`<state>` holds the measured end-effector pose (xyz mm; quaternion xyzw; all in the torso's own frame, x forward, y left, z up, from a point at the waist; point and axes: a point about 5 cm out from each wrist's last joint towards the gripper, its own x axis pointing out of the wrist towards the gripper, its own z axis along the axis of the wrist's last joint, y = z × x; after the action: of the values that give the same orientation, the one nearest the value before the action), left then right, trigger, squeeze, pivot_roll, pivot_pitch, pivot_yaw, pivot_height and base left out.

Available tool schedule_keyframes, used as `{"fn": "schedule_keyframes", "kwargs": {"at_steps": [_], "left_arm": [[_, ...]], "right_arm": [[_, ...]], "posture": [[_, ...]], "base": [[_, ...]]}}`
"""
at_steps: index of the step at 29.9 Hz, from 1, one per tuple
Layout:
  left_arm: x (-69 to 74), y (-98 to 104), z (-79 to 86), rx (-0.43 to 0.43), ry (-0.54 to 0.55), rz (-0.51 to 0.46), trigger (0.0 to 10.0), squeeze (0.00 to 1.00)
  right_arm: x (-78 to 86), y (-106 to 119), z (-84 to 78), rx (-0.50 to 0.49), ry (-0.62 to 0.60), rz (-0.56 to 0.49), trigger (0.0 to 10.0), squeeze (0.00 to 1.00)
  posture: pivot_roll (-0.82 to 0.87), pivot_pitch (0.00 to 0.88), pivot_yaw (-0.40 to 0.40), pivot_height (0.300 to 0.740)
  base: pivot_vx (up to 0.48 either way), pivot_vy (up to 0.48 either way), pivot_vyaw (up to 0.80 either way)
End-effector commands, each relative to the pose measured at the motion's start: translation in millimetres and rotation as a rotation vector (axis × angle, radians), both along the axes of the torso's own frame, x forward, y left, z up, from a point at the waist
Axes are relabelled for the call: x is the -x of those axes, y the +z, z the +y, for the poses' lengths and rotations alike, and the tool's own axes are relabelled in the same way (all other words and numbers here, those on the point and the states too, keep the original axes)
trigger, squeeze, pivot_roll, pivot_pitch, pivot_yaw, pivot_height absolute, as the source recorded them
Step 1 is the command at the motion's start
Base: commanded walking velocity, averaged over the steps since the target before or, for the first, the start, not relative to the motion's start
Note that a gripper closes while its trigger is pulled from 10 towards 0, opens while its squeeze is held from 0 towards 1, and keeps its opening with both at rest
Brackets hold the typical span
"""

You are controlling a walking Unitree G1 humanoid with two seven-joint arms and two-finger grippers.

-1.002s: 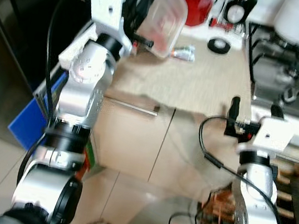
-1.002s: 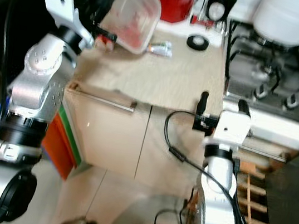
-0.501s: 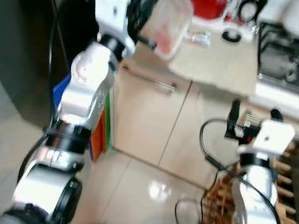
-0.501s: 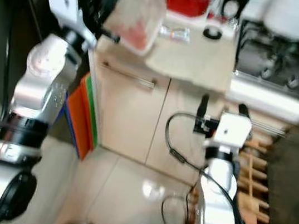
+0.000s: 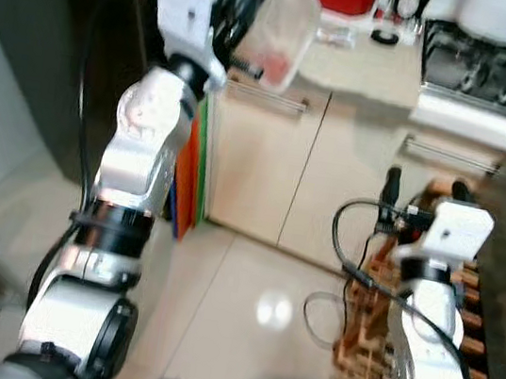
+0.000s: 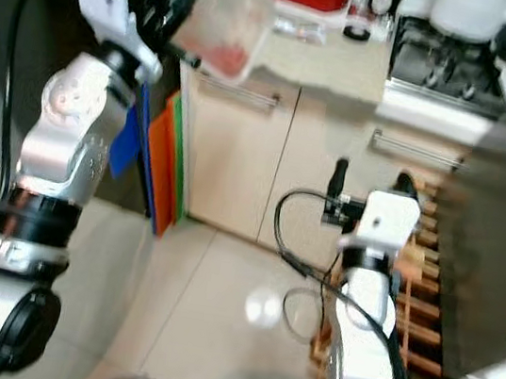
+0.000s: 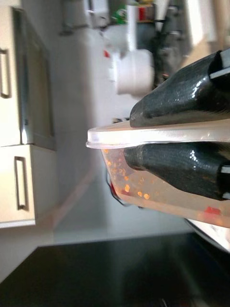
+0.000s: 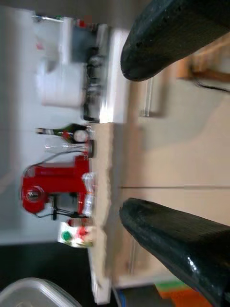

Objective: Restocking fridge

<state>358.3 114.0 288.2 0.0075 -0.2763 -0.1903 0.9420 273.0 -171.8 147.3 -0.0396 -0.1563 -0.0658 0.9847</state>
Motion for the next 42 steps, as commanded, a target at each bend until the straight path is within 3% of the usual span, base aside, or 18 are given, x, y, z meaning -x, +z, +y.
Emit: {"fn": "schedule_keyframes", "kwargs": {"at_steps": [1,3,5,8,12,13,14,15,16,17,21,26,28,32,35,36,40,42], "left_arm": [[1.2,3,0.2,0.006,-0.006,-0.010,10.0,0.00],[0.9,-13,6.0,0.057,-0.023,0.110,10.0,0.00],[1.0,-20,7.7,0.058,-0.021,0.144,10.0,0.00],[2.9,-67,14.3,0.027,0.016,0.362,10.0,0.00],[5.5,-89,17.1,0.003,0.039,0.439,10.0,0.00],[8.4,-121,22.4,-0.048,0.094,0.530,10.0,0.00],[10.7,-137,25.4,-0.069,0.116,0.564,10.0,0.00],[13.7,-151,28.2,-0.088,0.131,0.591,10.0,0.00],[13.7,-151,28.2,-0.088,0.131,0.591,10.0,0.00],[16.4,-167,36.2,-0.186,0.194,0.603,10.0,0.00],[31.2,-195,49.9,-0.200,0.254,0.609,10.0,0.00],[64.1,-203,51.2,-0.238,0.226,0.451,10.0,0.00],[72.2,-204,55.8,-0.257,0.275,0.407,10.0,0.00],[78.9,-201,46.5,-0.338,0.272,0.287,10.0,0.00],[70.7,-193,39.7,-0.316,0.286,0.252,10.0,0.00],[70.7,-193,39.7,-0.316,0.286,0.252,10.0,0.00],[55.9,-192,32.6,-0.172,0.267,0.377,10.0,0.00],[52.0,-196,23.4,-0.098,0.194,0.470,10.0,0.00]], "right_arm": [[2.2,-1,-5.6,0.001,-0.018,0.000,10.0,0.00],[5.0,-5,-5.8,0.000,-0.020,0.011,10.0,0.00],[5.5,-6,-5.9,0.000,-0.020,0.014,10.0,0.00],[6.2,-12,-5.0,-0.018,-0.021,0.030,10.0,0.00],[6.8,-18,-5.3,-0.023,-0.022,0.046,10.0,0.00],[8.3,-29,-5.7,-0.037,-0.023,0.077,10.0,0.00],[9.4,-35,-5.8,-0.045,-0.022,0.096,10.0,0.00],[10.6,-42,-5.8,-0.054,-0.021,0.113,10.0,0.00],[10.6,-42,-5.8,-0.054,-0.021,0.113,10.0,0.00],[11.0,-49,-6.8,-0.103,-0.027,0.136,10.0,0.00],[17.5,-71,-10.6,-0.180,-0.031,0.205,10.0,0.00],[30.5,-85,-9.3,-0.187,-0.010,0.232,10.0,0.00],[34.7,-87,-9.0,-0.151,0.004,0.221,10.0,0.00],[37.0,-90,-13.4,-0.125,0.003,0.215,10.0,0.00],[32.9,-86,-17.4,-0.105,0.005,0.195,10.0,0.00],[32.9,-86,-17.4,-0.105,0.005,0.195,10.0,0.00],[25.7,-71,-22.1,-0.088,0.006,0.143,10.0,0.00],[23.5,-66,-21.7,-0.082,0.008,0.129,10.0,0.00]], "posture": [[0.01,0.058,0.028,0.740],[0.01,0.060,0.031,0.740],[0.01,0.060,0.031,0.740],[0.02,0.055,0.037,0.740],[0.03,0.052,0.037,0.740],[0.03,0.049,0.040,0.740],[0.03,0.049,0.041,0.740],[0.03,0.048,0.042,0.740],[0.03,0.048,0.042,0.740],[0.04,0.047,0.043,0.740],[0.02,0.047,0.045,0.740],[0.01,0.045,0.040,0.740],[0.00,0.046,0.037,0.740],[0.00,0.046,0.032,0.740],[-0.02,0.044,0.032,0.740],[-0.02,0.044,0.032,0.740],[-0.03,0.039,0.038,0.740],[-0.04,0.034,0.045,0.740]], "base": [[0.000,0.000,0.00],[0.000,0.000,0.00],[0.000,0.000,0.00],[0.000,0.000,0.00],[0.000,0.000,0.00],[0.000,0.000,0.00],[0.000,0.000,0.00],[0.000,0.000,0.00],[0.000,0.000,0.00],[0.000,0.000,0.00],[0.000,0.000,0.00],[0.000,0.000,0.00],[0.000,0.000,0.00],[0.000,0.000,0.00],[0.000,0.000,0.00],[0.000,0.000,0.00],[0.000,0.000,0.00],[0.000,0.000,0.00]]}}
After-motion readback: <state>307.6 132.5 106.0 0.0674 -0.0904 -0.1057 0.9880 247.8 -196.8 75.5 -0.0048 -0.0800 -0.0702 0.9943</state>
